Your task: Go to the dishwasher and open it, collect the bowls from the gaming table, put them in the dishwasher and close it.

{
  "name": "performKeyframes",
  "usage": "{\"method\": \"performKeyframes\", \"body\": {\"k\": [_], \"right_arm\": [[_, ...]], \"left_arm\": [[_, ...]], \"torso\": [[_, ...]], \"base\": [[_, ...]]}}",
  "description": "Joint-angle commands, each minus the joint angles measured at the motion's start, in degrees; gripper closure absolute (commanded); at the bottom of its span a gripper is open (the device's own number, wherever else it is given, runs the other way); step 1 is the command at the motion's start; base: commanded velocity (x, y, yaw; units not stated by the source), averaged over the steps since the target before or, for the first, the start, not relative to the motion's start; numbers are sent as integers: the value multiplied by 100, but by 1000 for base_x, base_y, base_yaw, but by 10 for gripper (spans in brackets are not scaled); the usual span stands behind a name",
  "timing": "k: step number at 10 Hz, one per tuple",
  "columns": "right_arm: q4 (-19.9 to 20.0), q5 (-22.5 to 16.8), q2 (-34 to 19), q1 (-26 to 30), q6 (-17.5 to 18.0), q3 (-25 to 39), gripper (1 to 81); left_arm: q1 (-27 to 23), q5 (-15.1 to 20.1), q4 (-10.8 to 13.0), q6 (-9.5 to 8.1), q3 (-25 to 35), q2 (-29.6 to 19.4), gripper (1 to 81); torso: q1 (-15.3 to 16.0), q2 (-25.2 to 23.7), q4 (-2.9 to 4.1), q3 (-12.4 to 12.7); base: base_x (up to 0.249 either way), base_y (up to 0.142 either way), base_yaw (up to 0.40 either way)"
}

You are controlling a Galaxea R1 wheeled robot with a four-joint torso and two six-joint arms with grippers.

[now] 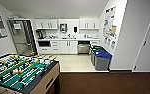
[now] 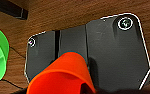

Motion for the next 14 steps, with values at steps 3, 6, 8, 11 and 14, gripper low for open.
{"method": "performKeyframes", "body": {"k": [3, 6, 8, 11, 14], "right_arm": [[-63, -207, -8, 216, 5, 14, 811], [-63, -207, -8, 216, -4, 14, 811], [-63, -207, -8, 225, -4, 14, 811], [-71, -216, 0, 233, -4, 14, 811], [-54, -224, 9, 251, -4, 14, 811]], "left_arm": [[-288, 321, -37, 23, 19, -35, 811], [-288, 321, -45, 23, 19, -17, 811], [-279, 321, -45, 23, 19, -9, 811], [-279, 321, -45, 23, 19, 0, 811], [-279, 321, -28, 32, 19, 18, 811]], "torso": [[1, 0, 0, 0], [1, 0, 0, 0], [1, 0, 0, 0], [1, 0, 0, 0], [1, 0, 0, 0]], "base": [[189, 0, 0], [187, 0, 0], [183, 0, 0], [182, 0, 0], [178, 0, 0]]}}
